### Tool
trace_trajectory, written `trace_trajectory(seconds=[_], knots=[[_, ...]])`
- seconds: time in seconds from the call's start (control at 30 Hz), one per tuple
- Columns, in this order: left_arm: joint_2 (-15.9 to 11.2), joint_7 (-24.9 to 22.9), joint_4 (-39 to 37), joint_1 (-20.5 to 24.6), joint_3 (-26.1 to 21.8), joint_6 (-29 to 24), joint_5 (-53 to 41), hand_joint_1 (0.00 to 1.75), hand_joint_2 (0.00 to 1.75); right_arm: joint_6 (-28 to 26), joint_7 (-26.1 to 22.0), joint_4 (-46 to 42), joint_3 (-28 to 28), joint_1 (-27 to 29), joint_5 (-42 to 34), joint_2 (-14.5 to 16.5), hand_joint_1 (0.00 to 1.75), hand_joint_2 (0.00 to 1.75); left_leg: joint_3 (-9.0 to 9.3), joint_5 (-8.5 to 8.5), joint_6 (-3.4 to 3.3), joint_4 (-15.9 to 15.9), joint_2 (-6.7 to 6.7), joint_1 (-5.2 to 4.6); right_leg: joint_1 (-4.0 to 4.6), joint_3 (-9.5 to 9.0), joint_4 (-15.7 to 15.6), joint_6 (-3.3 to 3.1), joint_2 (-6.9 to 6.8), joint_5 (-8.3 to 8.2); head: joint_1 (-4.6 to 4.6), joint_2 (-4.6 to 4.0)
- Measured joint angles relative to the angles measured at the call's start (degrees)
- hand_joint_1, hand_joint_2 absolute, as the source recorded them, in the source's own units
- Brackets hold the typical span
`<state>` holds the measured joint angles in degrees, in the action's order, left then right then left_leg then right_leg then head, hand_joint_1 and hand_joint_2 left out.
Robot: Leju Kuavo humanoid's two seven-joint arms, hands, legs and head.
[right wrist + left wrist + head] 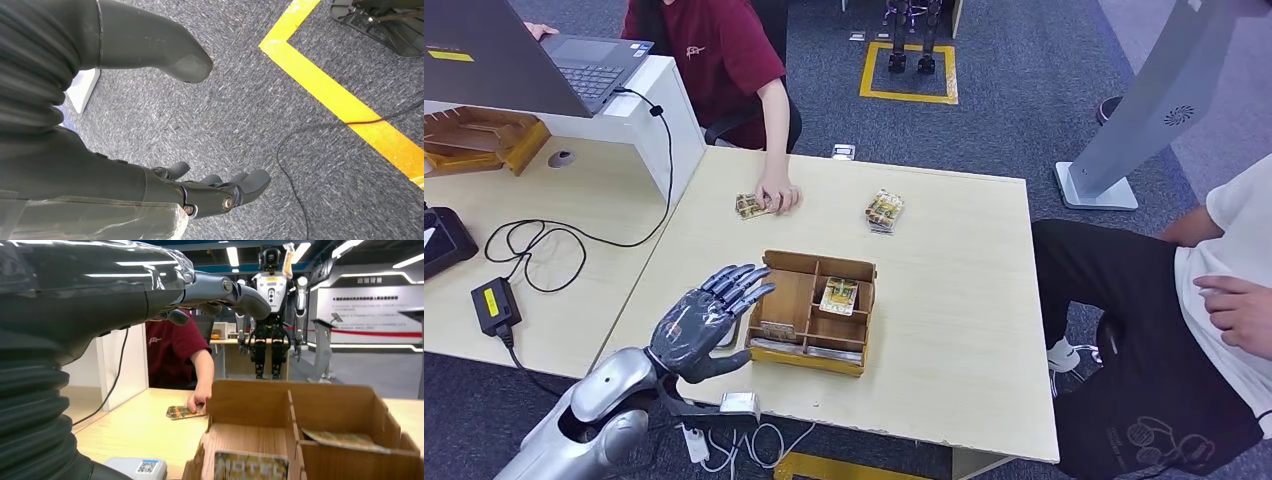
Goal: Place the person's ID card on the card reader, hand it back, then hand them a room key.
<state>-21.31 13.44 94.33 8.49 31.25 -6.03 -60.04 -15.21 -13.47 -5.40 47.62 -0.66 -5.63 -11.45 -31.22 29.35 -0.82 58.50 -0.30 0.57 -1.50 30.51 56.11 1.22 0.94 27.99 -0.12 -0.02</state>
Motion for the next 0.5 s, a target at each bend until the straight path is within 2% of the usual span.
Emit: trace_trajectory(seconds=[0.23,0.5], knots=[[-1.01,-1.93,-1.86,1.11,2.38,0.43,-1.84,0.0,1.75,-0.14,0.09,0.0,0.22,-0.06,-0.26,0.0,0.0,1.75,0.01,0.0,0.0,0.0,0.0,0.0,0.0,0.01,0.0,0.0,0.0,0.0,0.0,0.0],[-0.58,-3.74,-3.19,1.95,4.4,0.5,-3.43,0.0,1.75,-0.16,0.09,0.0,0.27,-0.09,-0.55,0.0,0.0,1.75,0.0,0.0,0.0,0.0,0.0,0.0,0.0,0.01,0.0,0.0,0.0,0.0,0.01,0.0]])
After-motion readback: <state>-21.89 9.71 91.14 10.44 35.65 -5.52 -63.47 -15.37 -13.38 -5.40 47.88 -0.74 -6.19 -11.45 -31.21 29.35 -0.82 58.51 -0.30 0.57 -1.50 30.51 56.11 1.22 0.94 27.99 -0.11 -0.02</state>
